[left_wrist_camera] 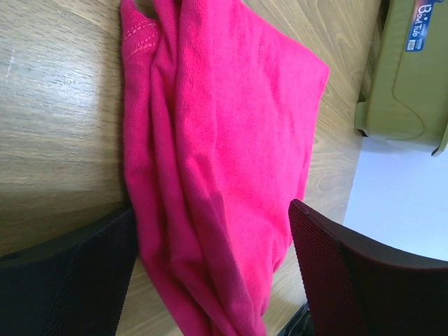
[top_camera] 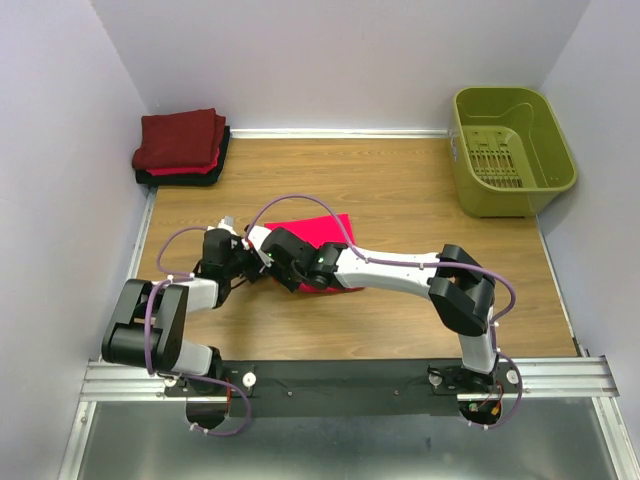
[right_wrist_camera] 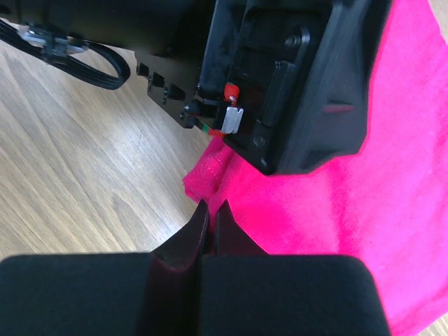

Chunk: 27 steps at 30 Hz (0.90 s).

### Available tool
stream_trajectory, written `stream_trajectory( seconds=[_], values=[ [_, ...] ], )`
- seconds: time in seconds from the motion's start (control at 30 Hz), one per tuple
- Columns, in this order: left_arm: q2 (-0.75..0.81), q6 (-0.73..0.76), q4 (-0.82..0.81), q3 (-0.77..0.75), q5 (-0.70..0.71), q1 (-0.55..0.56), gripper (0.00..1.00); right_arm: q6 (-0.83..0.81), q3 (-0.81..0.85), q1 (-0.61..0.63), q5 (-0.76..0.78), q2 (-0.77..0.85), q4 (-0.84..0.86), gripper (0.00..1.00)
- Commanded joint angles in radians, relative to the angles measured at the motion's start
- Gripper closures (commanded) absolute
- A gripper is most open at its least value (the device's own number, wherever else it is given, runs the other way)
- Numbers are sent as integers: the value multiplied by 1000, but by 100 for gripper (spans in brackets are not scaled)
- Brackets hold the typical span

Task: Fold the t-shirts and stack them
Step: Neatly place the folded tshirt to the corner

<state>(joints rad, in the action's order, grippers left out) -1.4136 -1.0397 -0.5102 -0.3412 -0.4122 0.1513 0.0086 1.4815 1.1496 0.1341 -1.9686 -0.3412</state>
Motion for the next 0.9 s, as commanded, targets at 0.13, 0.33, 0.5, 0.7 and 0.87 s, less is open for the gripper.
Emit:
stream_trajectory(
  seconds=[0.13,0.33,0.5,0.7,0.87],
  values=[
    [-56,41,48,7,75,7,38,25,-20,-1,-41,37,28,100],
    [-61,98,93,-51,121,7,77,22,-30,-2,-41,45,28,86],
    [-84,165,144,-127,145,7,100,28,-53,-1,-41,65,27,41],
    [-134,228,263,-234,155,5,100,45,-156,-45,61,143,10,13],
    [-114,326,444,-358,236,4,100,117,-292,-177,93,276,-30,0]
  ],
)
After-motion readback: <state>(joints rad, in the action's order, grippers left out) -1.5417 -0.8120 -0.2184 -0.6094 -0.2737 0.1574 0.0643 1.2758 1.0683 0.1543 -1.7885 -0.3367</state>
